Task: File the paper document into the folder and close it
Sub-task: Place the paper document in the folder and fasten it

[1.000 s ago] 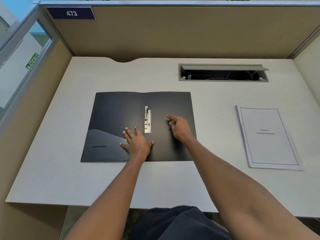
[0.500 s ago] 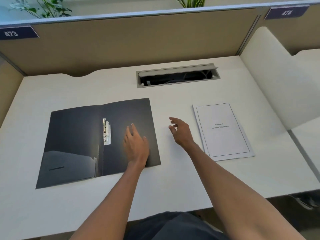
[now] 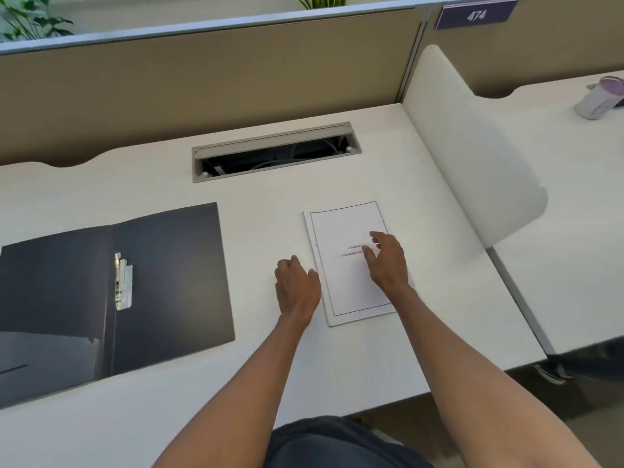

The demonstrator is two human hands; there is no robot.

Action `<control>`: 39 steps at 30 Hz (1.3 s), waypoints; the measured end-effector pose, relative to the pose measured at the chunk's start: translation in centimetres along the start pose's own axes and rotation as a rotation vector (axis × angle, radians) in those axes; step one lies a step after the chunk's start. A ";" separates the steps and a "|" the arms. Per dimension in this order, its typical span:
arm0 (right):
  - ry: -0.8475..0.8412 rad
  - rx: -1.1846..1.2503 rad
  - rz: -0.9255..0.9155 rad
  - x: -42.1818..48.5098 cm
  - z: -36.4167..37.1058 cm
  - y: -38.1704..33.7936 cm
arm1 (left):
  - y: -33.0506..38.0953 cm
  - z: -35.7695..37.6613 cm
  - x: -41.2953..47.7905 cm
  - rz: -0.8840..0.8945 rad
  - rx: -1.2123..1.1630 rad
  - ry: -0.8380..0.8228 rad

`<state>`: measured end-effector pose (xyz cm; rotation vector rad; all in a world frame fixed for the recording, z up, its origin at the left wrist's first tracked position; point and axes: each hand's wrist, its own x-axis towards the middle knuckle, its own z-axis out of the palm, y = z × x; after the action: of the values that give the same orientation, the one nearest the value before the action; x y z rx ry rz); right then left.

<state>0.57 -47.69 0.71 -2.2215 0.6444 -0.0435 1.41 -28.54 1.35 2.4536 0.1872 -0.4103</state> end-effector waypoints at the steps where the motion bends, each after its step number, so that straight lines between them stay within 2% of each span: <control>1: 0.006 -0.038 0.005 0.2 -0.5 0.6 | 0.6 0.6 0.0 -0.009 0.002 -0.005; 6: 0.055 -0.282 0.097 1.2 -2.3 2.4 | 2.7 2.7 -0.1 -0.050 0.009 -0.006; 9: 0.012 -0.318 0.165 1.4 -2.6 2.7 | 3.6 3.7 -0.2 -0.075 0.024 0.011; 14: -0.017 -0.334 0.180 1.2 -2.3 2.7 | 4.9 4.9 -0.1 -0.152 -0.017 0.037; 21: -0.052 -0.446 0.137 0.8 -2.1 3.0 | 6.5 4.7 1.2 -0.476 -0.318 0.060; 24: -0.042 -0.474 0.119 0.6 -2.0 3.1 | 6.2 4.3 2.3 -0.559 -0.467 0.031; 31: -0.047 -0.502 0.123 0.7 -1.9 2.9 | 4.7 2.8 3.0 -0.447 -0.691 -0.029; 39: -0.040 -0.491 0.128 0.4 -1.9 2.8 | 1.8 1.5 3.1 -0.508 -0.965 -0.173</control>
<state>-0.79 -50.75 -0.07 -2.6328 0.8423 0.2491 4.38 -30.80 0.26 1.3957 0.7474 -0.5720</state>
